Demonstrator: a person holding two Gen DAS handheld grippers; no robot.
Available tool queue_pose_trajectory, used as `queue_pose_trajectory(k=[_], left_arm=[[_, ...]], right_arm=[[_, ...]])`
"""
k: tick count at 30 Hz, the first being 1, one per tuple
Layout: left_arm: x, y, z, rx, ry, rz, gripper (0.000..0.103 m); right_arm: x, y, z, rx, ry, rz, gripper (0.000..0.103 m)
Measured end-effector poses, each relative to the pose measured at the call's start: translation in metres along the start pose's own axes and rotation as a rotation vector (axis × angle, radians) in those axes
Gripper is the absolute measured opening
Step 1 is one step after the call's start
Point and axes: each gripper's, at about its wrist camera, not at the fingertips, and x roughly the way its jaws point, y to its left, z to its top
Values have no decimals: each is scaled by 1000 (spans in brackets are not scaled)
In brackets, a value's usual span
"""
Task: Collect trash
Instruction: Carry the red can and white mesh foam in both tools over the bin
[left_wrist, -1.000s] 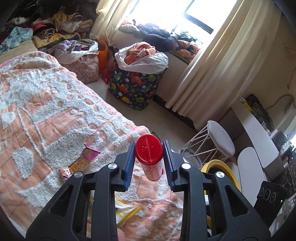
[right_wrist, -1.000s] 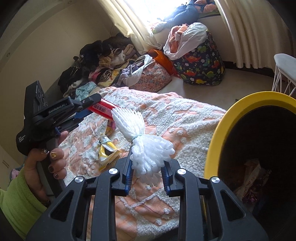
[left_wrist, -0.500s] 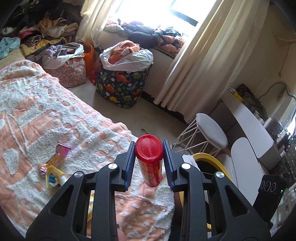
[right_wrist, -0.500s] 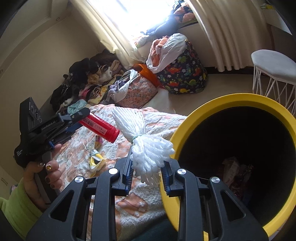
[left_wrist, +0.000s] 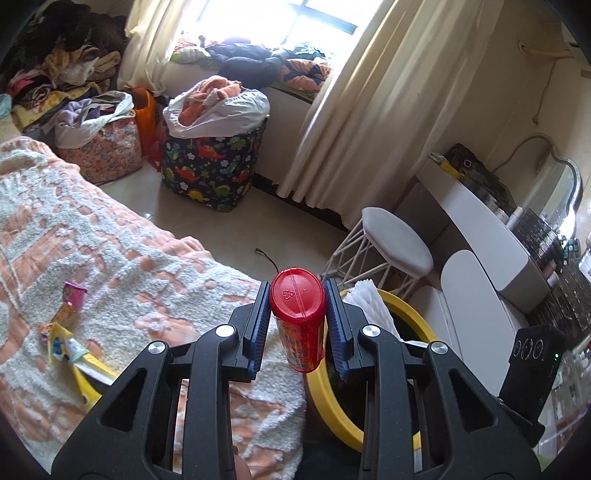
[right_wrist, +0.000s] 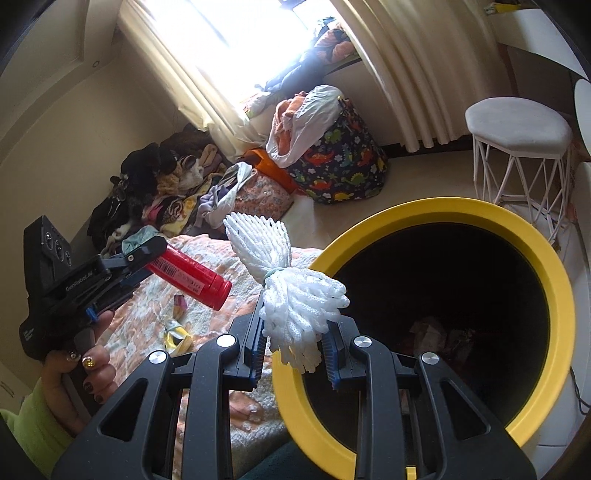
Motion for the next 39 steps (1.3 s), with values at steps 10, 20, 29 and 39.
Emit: queue_pose_trajectory(k=[10, 20, 29, 39], left_arm=[[14, -31, -10, 63, 45, -50, 23], [25, -56, -21, 120, 80, -81, 23], [33, -75, -30, 166, 110, -108, 23], [42, -92, -41, 208, 143, -129, 23]], right_arm=[[-14, -31, 3, 69, -26, -49, 25], [-28, -57, 6, 124, -48, -88, 25], [-41, -75, 8, 165, -79, -142, 25], [-49, -91, 13, 193, -101, -193, 25]])
